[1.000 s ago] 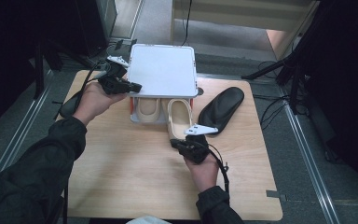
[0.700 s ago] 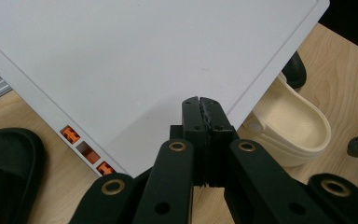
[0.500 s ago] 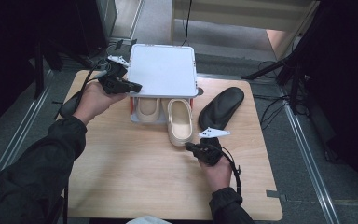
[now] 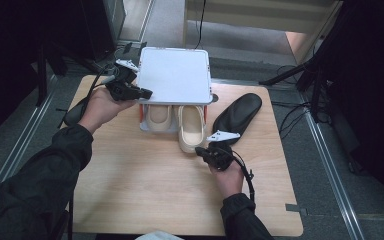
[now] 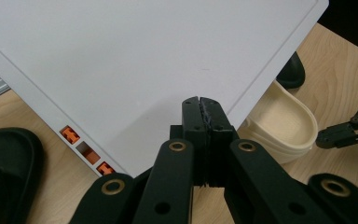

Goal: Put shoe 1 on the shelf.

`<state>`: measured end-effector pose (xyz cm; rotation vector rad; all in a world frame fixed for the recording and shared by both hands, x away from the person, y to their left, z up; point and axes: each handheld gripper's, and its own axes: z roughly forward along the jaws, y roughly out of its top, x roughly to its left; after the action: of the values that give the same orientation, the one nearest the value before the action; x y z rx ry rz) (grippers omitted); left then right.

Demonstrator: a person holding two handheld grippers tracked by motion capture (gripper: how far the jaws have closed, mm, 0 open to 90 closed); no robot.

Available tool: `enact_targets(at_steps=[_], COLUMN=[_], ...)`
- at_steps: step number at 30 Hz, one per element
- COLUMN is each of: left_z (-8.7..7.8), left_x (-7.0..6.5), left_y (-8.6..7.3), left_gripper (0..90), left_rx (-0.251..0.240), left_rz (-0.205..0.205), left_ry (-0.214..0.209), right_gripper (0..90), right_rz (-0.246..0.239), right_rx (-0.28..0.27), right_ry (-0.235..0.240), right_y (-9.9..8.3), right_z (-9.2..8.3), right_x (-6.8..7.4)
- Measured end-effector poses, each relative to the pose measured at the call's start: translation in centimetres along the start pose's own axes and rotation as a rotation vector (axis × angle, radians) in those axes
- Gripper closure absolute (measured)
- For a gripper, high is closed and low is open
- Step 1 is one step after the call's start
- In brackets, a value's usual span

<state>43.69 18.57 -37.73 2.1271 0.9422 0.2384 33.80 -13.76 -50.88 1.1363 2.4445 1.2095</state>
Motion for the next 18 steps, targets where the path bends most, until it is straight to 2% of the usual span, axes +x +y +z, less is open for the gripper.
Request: enact_targets(at_steps=[6,18], left_z=[0.0,0.0], left_x=[0.1,0.1], left_y=[0.0,0.0], left_gripper=[90.0,90.0], left_rx=[-0.001,-0.002], left_rz=[0.001,0.000], left_ry=[-0.002,-0.004], right_gripper=[90.0,90.0], right_rz=[0.038,0.059], right_rx=[-0.017,-0.026], right_ry=[0.031,0.023], right_y=[0.8,2.8], right_z=[0.9,2.9], right_x=[-0.8,-1.4])
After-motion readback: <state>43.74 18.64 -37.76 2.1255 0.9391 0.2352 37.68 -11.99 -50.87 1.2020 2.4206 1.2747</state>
